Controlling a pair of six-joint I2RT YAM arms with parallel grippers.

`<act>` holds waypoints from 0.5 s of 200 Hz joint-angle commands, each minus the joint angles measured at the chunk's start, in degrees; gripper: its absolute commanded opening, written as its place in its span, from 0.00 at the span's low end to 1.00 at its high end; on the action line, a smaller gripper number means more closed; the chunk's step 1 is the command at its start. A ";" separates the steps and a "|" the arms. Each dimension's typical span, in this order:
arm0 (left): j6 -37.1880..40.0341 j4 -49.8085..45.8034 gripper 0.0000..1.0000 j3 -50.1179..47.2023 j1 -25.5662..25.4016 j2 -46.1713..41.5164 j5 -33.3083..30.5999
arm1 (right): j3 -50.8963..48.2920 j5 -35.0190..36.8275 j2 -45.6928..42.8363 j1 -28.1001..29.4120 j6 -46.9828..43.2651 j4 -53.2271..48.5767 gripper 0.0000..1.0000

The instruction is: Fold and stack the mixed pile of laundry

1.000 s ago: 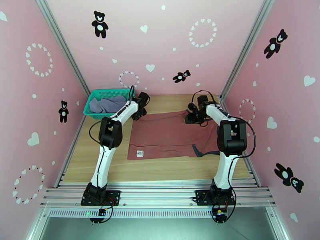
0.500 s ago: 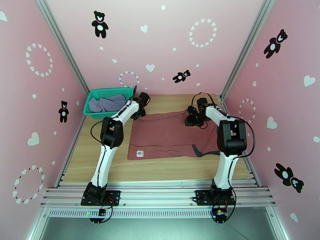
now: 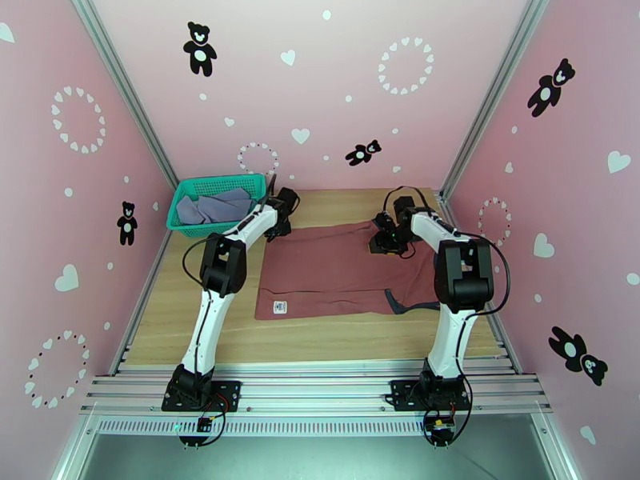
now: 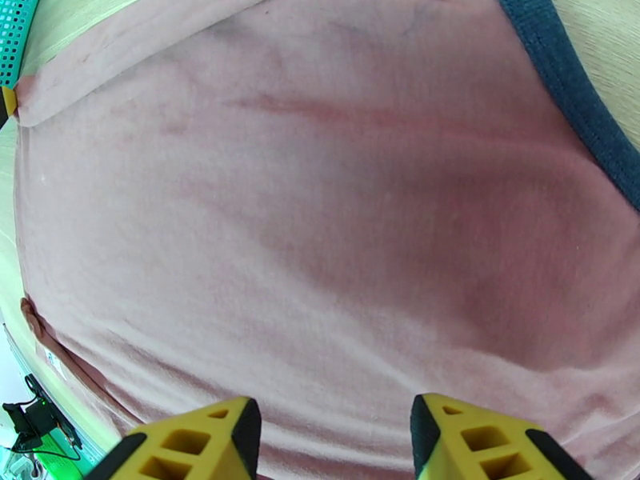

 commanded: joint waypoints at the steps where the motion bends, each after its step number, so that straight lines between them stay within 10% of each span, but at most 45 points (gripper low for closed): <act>1: 1.14 3.45 0.17 -1.88 0.42 -1.14 1.27 | 2.76 0.87 -1.46 0.33 -0.38 -2.01 0.55; 41: 1.43 5.09 0.00 -4.52 0.29 -3.70 1.30 | 10.49 3.73 2.38 0.83 -0.30 -3.92 0.55; 100: 1.78 5.99 0.00 -5.78 0.16 -5.07 1.67 | 29.61 10.16 15.36 0.61 1.55 -6.76 0.56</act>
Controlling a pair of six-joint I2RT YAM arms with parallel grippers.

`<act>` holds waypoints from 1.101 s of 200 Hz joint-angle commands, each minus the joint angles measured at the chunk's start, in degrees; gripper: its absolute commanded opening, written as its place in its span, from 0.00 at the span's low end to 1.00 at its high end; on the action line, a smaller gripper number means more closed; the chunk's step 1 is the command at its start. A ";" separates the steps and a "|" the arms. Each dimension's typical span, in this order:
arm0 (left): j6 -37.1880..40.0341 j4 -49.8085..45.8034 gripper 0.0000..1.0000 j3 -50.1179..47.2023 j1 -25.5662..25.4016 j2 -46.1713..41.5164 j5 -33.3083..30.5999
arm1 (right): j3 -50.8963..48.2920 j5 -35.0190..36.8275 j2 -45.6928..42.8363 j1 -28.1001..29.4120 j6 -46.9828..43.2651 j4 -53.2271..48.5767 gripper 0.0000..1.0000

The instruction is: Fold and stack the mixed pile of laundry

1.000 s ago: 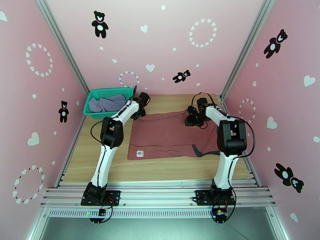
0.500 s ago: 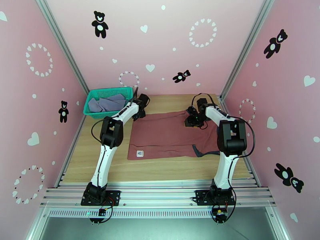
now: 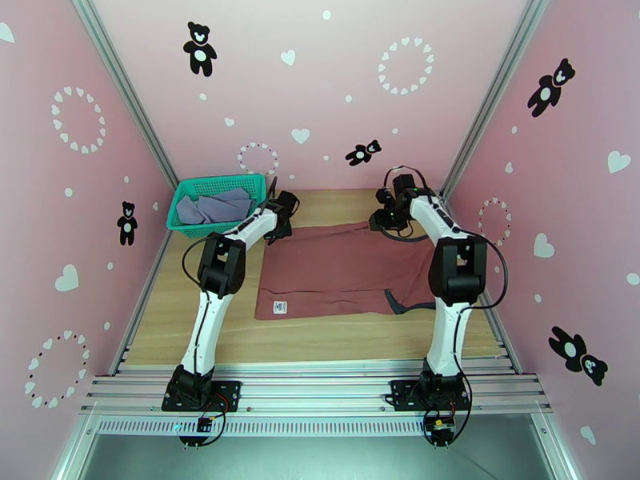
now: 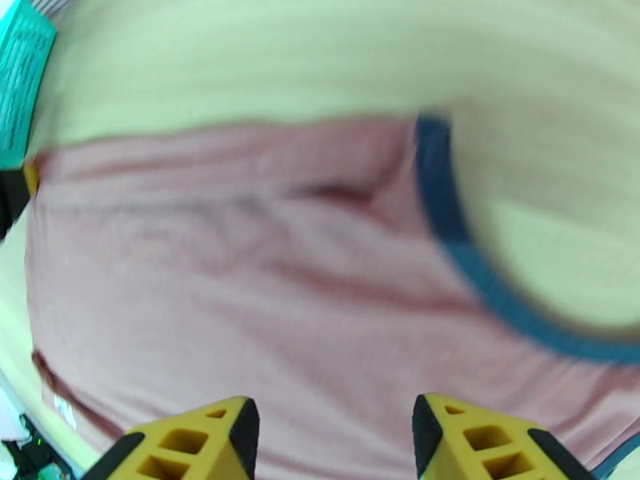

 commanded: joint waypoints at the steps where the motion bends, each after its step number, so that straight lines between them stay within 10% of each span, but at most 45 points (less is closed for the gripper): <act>1: 0.53 0.88 0.00 -0.45 0.18 -3.05 0.55 | 7.04 3.87 6.64 -0.01 1.05 -3.67 0.56; 220: 1.66 -0.67 0.00 2.55 0.27 -2.09 1.12 | 32.15 -3.68 29.51 -1.76 11.03 -5.39 0.34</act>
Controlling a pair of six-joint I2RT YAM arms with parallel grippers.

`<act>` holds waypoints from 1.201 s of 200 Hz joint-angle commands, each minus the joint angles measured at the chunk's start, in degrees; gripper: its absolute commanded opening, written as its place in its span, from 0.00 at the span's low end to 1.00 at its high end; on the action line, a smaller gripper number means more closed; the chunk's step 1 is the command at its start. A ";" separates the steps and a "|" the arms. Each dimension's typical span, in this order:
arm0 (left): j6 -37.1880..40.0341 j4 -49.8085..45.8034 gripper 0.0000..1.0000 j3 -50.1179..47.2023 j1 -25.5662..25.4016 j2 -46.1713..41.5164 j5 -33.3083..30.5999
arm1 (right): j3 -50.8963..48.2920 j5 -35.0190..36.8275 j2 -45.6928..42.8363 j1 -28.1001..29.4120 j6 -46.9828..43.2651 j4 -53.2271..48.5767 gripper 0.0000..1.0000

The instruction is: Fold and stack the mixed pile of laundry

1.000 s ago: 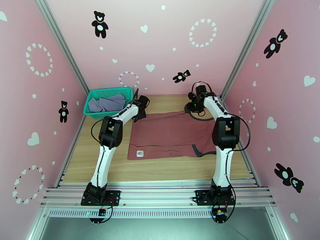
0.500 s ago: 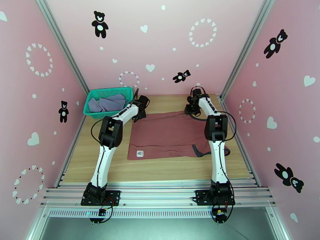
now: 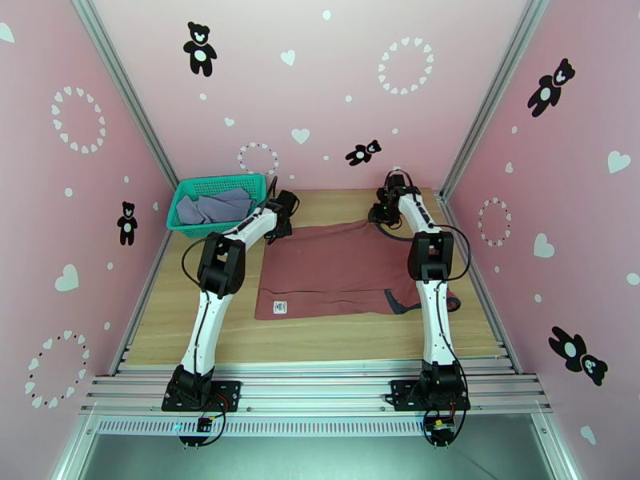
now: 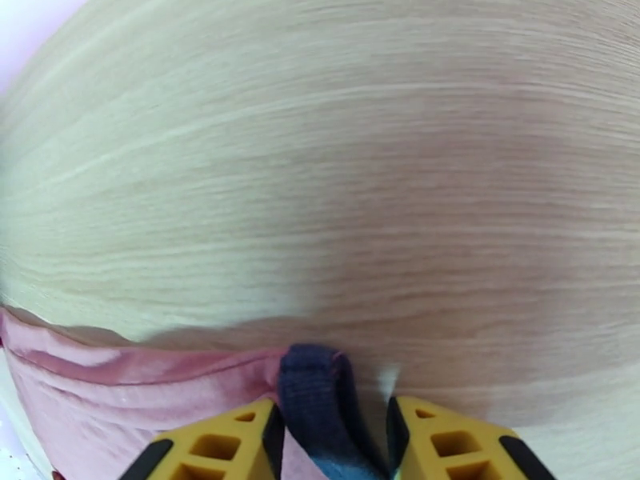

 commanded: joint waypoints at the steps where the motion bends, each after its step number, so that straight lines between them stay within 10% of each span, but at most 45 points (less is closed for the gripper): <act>1: 1.04 -0.53 0.00 2.00 0.27 -2.09 0.75 | 2.12 -1.64 2.49 0.03 1.26 -0.58 0.34; 59: 0.96 -0.82 0.00 2.42 0.27 -2.63 1.45 | 3.29 -2.68 3.06 -0.06 1.47 -0.62 0.00; 240: -1.06 4.62 0.00 -11.45 0.93 -15.16 1.01 | -31.75 -1.78 -26.28 -0.01 -7.60 13.36 0.00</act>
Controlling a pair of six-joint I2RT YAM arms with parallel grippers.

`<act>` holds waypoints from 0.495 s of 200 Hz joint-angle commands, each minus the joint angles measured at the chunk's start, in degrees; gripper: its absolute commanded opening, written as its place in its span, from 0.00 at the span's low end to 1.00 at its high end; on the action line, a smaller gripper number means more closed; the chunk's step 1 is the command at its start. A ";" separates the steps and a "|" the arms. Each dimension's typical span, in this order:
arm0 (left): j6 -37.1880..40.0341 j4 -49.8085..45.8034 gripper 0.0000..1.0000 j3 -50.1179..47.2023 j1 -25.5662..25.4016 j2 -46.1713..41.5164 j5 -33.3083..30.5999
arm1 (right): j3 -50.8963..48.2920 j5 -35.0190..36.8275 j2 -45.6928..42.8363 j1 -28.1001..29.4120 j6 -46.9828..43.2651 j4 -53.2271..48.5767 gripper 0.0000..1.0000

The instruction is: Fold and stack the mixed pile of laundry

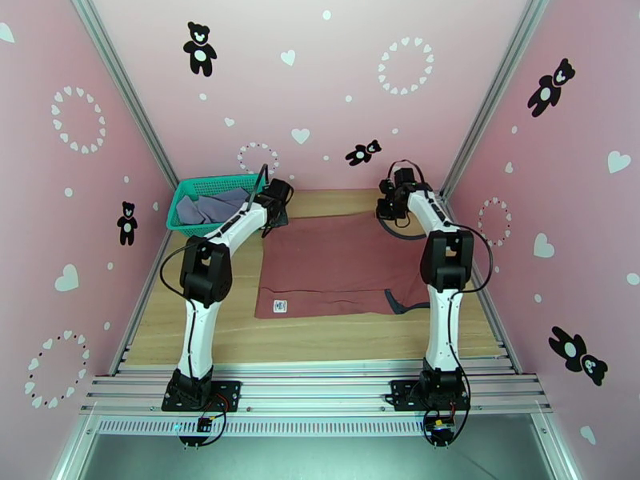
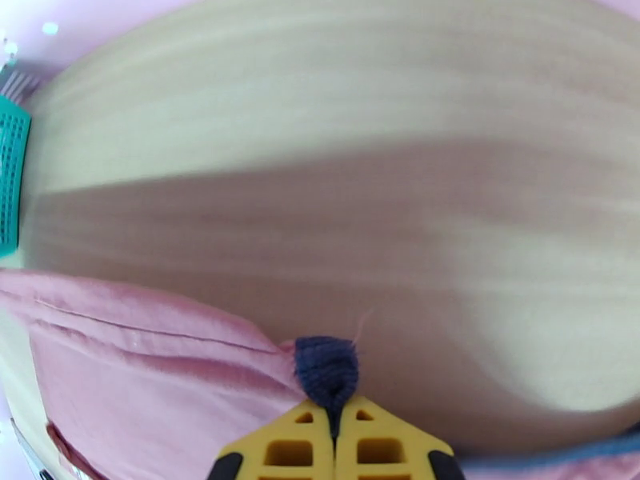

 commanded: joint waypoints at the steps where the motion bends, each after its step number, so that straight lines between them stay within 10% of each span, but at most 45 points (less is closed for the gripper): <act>1: -0.95 1.59 0.00 -2.62 0.51 -3.45 0.90 | -6.21 -0.94 -5.10 0.09 -1.30 4.88 0.00; 99: -1.44 5.90 0.00 -13.81 0.49 -9.79 1.82 | -27.02 0.88 -16.38 0.70 0.79 15.10 0.00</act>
